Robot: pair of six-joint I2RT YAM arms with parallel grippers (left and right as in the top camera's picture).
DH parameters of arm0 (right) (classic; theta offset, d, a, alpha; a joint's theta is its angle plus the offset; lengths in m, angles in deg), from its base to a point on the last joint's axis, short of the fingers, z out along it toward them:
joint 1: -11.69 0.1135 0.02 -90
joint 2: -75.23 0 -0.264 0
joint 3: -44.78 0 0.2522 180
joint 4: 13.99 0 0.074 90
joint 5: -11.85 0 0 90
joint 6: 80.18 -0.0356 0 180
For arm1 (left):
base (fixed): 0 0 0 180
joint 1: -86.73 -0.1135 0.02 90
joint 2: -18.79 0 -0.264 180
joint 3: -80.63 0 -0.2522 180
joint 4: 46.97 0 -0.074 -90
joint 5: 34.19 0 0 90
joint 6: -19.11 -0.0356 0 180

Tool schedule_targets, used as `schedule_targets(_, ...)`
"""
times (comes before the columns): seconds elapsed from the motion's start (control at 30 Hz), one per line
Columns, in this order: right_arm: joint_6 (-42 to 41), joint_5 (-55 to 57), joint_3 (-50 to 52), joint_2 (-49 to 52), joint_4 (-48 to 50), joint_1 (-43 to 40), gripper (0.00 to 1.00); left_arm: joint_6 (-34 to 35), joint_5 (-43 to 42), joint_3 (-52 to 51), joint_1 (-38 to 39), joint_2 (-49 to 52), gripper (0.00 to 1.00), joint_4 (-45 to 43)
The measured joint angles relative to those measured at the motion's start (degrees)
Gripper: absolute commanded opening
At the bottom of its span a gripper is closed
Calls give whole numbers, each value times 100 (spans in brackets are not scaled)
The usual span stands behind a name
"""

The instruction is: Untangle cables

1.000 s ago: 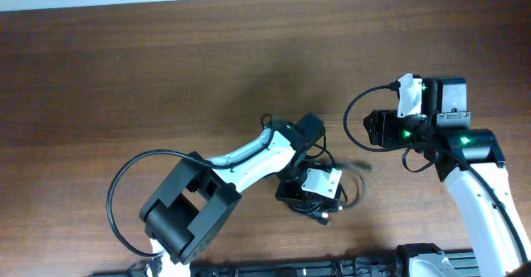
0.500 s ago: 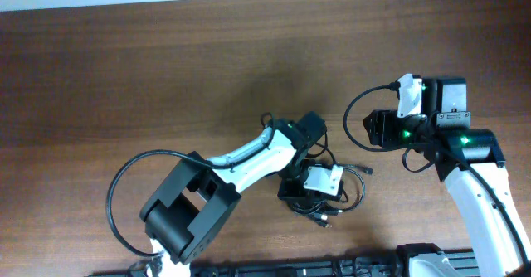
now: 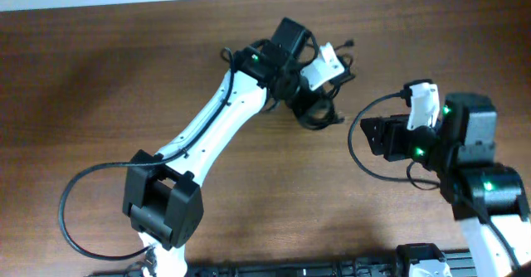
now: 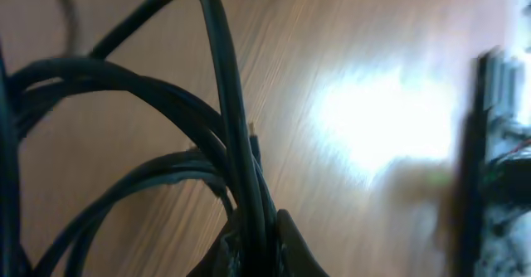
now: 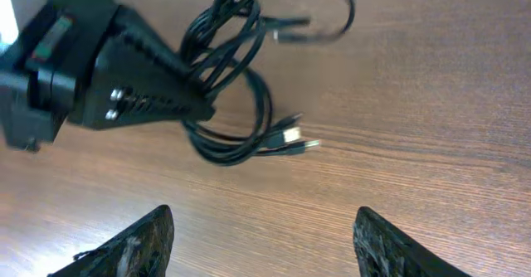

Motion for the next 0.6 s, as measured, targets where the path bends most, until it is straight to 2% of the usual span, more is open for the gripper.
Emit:
schedule_targets(0.33, -636, 61, -2, -614, -4, 0, 67, 520, -2601, 501, -13, 0, 0, -1335)
schedule_targets(0.6, -778, 651, -2, -610, -17, 0, 67, 929, -3823, 509, -13, 0, 0, -1561)
